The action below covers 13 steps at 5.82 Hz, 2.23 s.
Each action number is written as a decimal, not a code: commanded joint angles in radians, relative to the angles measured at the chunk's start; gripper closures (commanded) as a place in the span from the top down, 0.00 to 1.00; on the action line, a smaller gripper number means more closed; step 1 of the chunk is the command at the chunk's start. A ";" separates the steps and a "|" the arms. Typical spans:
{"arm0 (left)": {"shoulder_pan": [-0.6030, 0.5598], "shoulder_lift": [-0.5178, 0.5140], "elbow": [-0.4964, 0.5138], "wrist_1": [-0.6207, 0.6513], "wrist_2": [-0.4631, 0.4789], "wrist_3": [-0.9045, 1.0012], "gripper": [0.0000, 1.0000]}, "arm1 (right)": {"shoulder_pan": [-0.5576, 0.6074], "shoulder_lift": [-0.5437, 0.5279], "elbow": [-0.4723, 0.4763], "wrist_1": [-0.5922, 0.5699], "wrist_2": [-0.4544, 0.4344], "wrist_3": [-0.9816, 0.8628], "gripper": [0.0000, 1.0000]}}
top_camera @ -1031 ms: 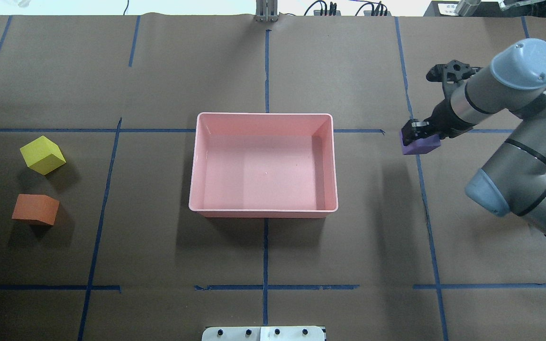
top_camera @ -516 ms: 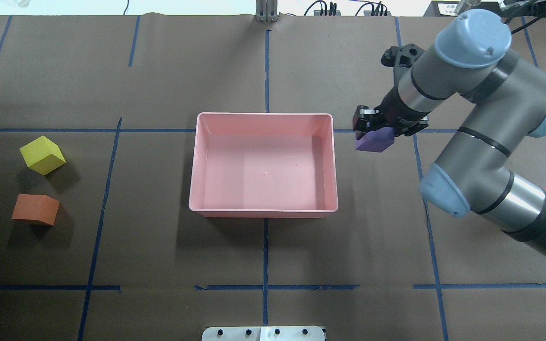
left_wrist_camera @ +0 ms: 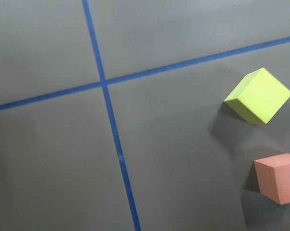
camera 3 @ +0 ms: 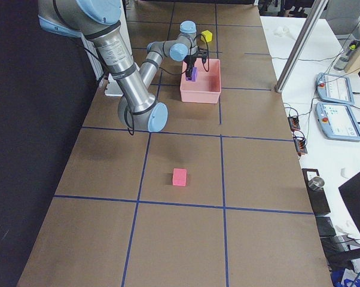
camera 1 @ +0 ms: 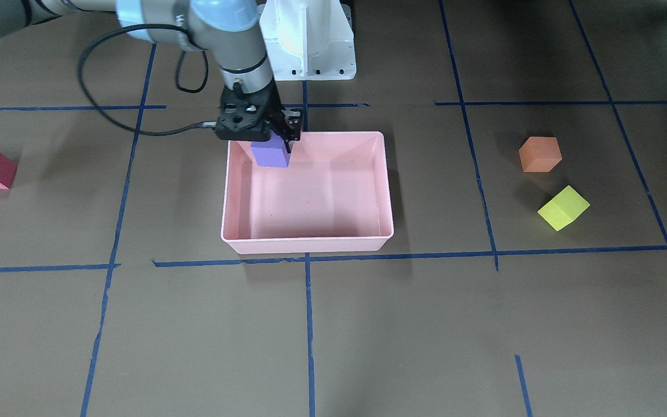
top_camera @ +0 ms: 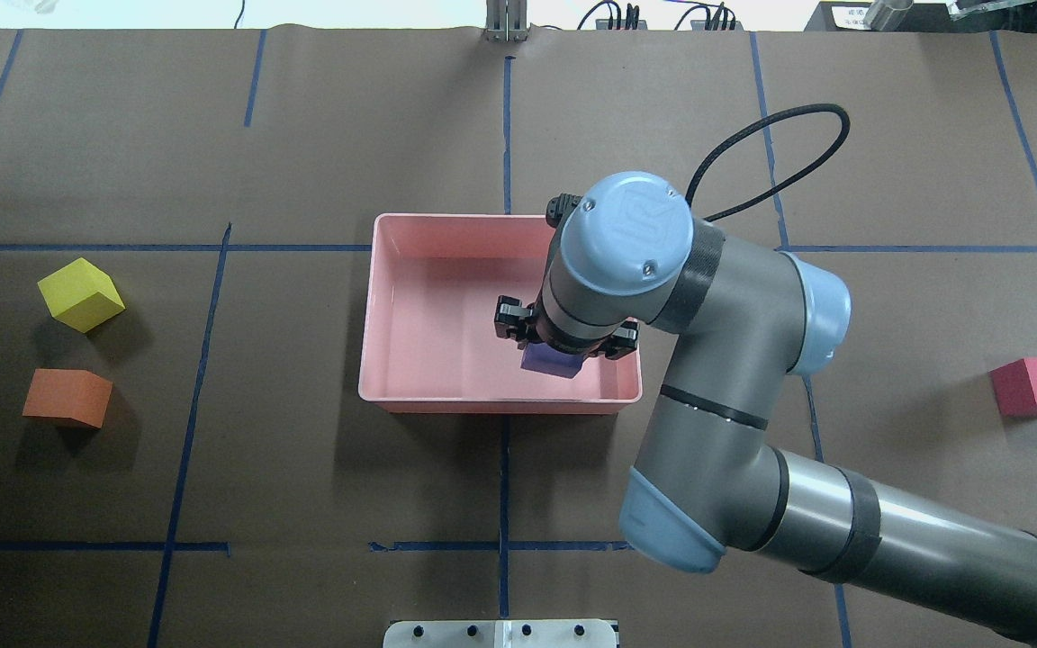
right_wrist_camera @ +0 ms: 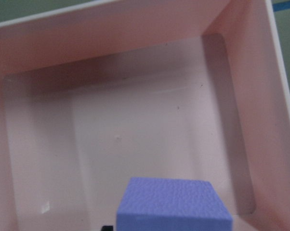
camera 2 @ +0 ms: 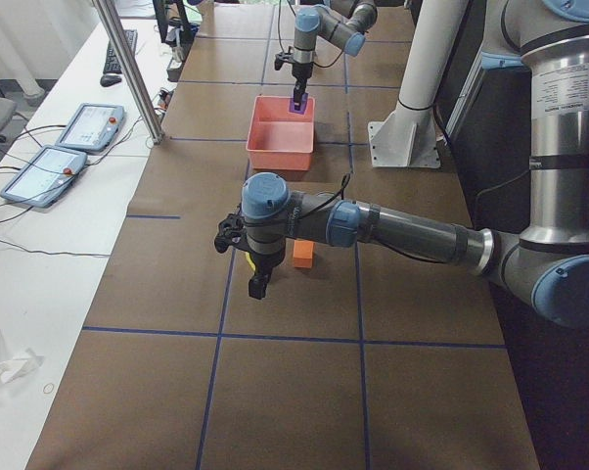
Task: Place blocks into pink bin with both arms
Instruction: 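Carry the purple cube into the pink bin and release it, then lower the left gripper onto the yellow cube and grasp it while the right arm withdraws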
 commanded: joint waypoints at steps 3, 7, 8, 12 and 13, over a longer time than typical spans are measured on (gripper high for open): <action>0.226 -0.079 0.114 -0.217 0.009 -0.394 1.00 | 0.100 0.000 0.001 -0.025 0.074 -0.116 1.00; 0.390 -0.114 0.168 -0.440 0.146 -1.215 1.00 | 0.367 -0.130 0.001 -0.027 0.261 -0.517 1.00; 0.459 -0.133 0.170 -0.440 0.208 -1.332 1.00 | 0.438 -0.164 -0.001 -0.027 0.291 -0.647 1.00; 0.522 -0.177 0.261 -0.443 0.253 -1.365 1.00 | 0.527 -0.230 0.002 -0.024 0.332 -0.834 1.00; 0.524 -0.205 0.290 -0.443 0.252 -1.365 1.00 | 0.527 -0.232 0.002 -0.022 0.331 -0.834 1.00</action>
